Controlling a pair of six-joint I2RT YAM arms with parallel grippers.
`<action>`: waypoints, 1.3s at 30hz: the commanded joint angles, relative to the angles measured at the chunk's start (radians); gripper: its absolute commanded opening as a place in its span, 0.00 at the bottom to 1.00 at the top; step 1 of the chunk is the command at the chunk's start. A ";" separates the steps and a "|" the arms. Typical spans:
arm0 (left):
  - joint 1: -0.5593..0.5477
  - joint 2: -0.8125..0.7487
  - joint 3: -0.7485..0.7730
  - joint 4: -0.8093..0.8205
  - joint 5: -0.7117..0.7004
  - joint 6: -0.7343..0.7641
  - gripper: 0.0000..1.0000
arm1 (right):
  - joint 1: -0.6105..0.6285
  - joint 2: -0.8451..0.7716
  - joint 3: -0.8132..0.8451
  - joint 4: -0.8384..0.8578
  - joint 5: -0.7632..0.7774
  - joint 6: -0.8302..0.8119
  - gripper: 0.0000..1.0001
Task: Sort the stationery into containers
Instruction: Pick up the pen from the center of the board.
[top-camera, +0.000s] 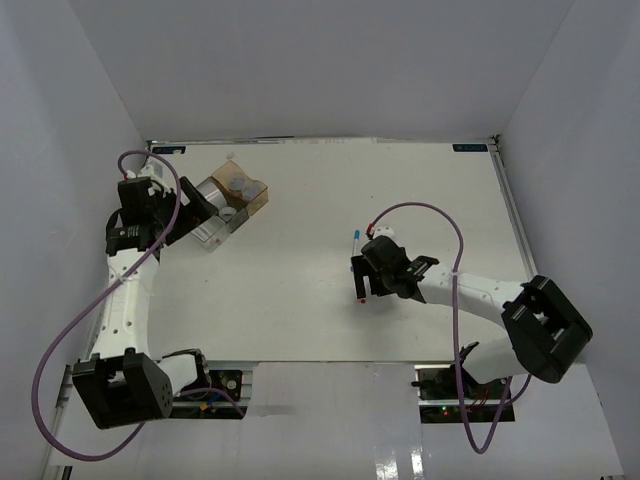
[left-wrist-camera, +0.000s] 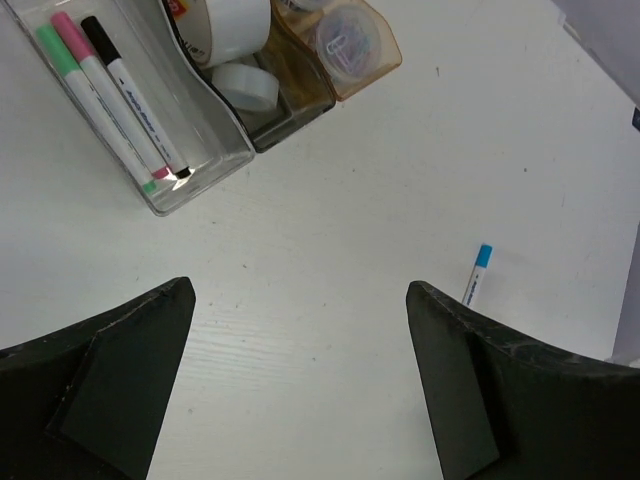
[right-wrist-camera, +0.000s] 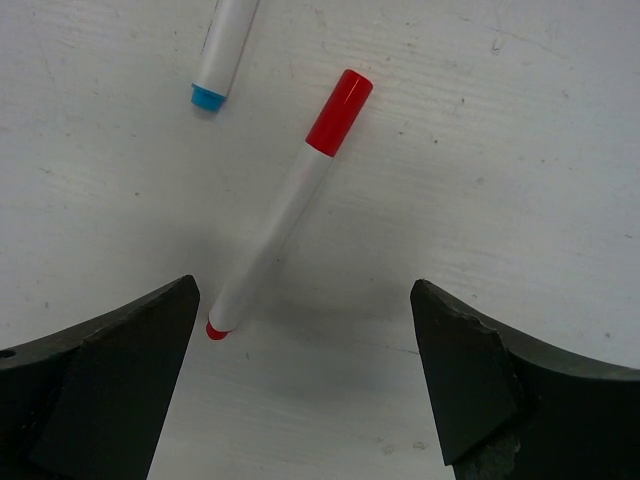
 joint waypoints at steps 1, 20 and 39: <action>-0.028 -0.044 -0.041 0.000 0.022 0.031 0.98 | 0.026 0.054 0.041 -0.014 0.051 0.063 0.92; -0.065 -0.138 -0.089 0.057 0.236 -0.038 0.97 | 0.035 0.079 -0.106 0.062 0.074 0.129 0.11; -0.730 -0.049 -0.141 0.343 -0.081 -0.404 0.97 | 0.121 -0.287 -0.083 0.377 -0.150 0.014 0.08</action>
